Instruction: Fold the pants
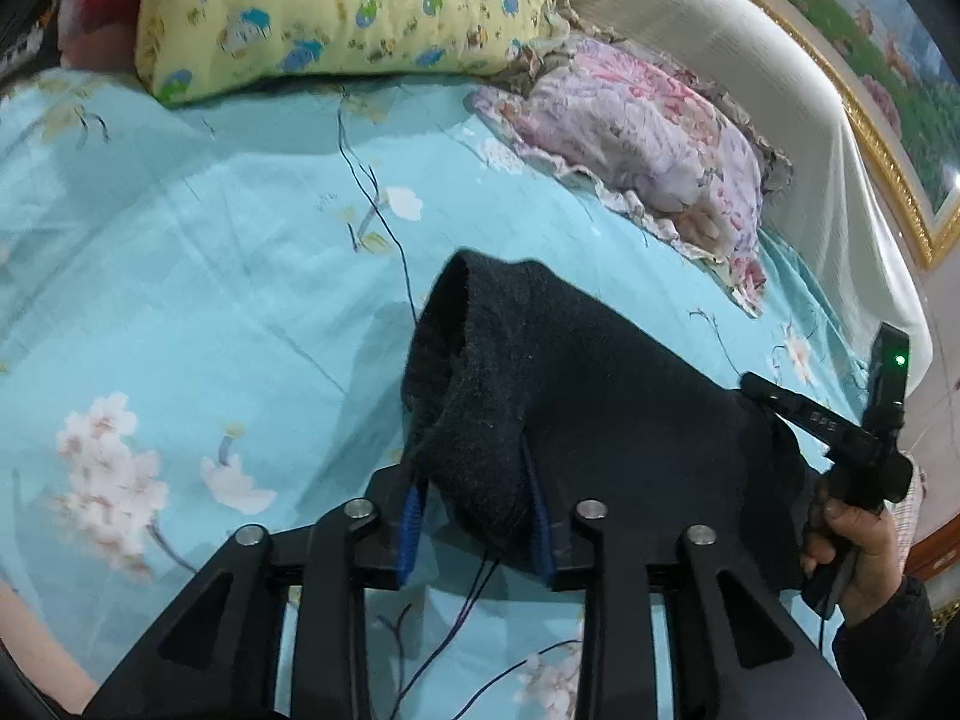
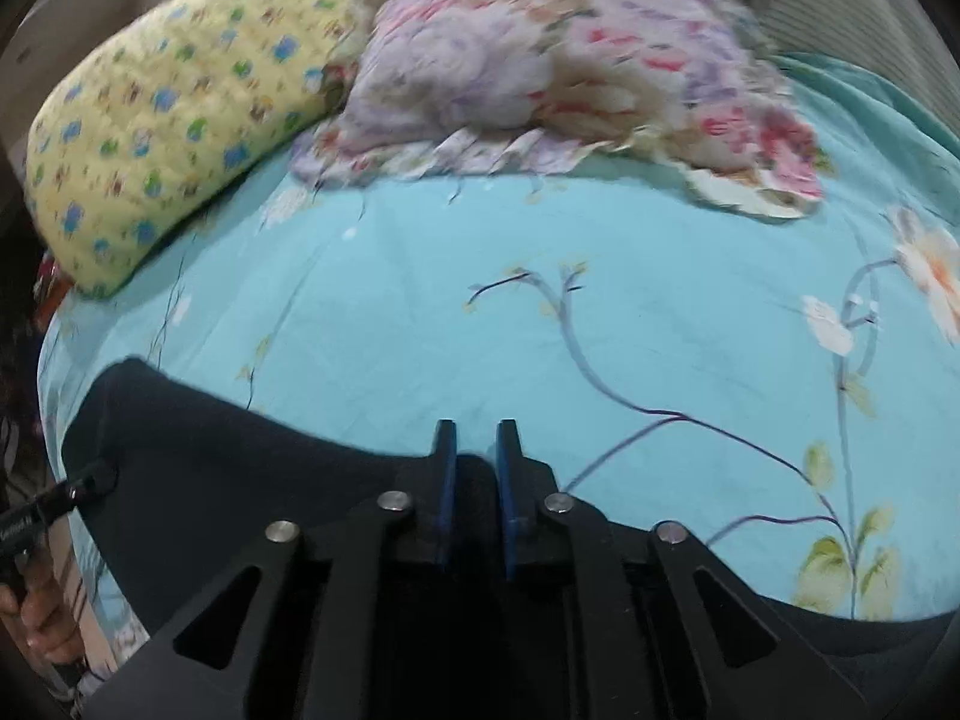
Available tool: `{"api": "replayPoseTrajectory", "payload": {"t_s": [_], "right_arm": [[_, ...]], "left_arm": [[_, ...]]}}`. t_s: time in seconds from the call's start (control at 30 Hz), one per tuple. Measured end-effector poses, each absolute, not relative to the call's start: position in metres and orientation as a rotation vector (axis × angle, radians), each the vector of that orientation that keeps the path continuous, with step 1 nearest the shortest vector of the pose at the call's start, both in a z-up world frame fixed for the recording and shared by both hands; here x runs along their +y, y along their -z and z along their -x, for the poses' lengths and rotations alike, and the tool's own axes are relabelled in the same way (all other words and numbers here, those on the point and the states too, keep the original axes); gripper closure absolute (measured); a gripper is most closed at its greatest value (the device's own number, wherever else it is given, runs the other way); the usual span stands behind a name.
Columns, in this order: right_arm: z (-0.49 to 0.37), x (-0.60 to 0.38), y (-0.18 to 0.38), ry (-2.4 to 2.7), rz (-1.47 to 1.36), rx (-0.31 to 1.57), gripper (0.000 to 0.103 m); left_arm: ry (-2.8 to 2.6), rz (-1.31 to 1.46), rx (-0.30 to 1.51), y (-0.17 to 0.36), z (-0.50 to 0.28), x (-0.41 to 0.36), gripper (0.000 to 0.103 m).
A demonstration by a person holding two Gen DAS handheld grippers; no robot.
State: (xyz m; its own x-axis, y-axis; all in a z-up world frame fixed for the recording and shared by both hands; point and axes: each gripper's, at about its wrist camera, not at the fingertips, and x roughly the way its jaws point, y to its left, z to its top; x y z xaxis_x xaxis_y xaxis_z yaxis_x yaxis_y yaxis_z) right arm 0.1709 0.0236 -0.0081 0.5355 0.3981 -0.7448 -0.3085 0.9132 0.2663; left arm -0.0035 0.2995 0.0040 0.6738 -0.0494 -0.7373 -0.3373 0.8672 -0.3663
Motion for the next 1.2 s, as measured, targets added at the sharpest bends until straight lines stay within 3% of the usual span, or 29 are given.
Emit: {"api": "replayPoseTrajectory", "payload": {"t_s": [0.07, 0.13, 0.27, 0.57, 1.2], "right_arm": [[-0.163, 0.01, -0.001, -0.381, -0.149, 0.894, 0.068], [-0.151, -0.005, -0.012, -0.363, -0.188, 0.857, 0.065], [-0.119, -0.038, -0.032, -0.324, -0.246, 0.796, 0.05], [-0.051, -0.12, -0.033, -0.171, -0.395, 0.779, 0.049], [0.054, -0.255, -0.018, 0.138, -0.668, 0.671, 0.049]], "left_arm": [[-0.204, 0.488, 0.809, -0.012, 0.01, 0.303, 0.061], [-0.225, 0.476, 0.792, -0.021, 0.015, 0.306, 0.061], [-0.22, 0.484, 0.756, -0.04, 0.022, 0.307, 0.061], [-0.09, 0.408, 0.76, -0.065, 0.001, 0.249, 0.054], [0.276, 0.225, 0.903, -0.065, -0.086, 0.07, 0.045]]}}
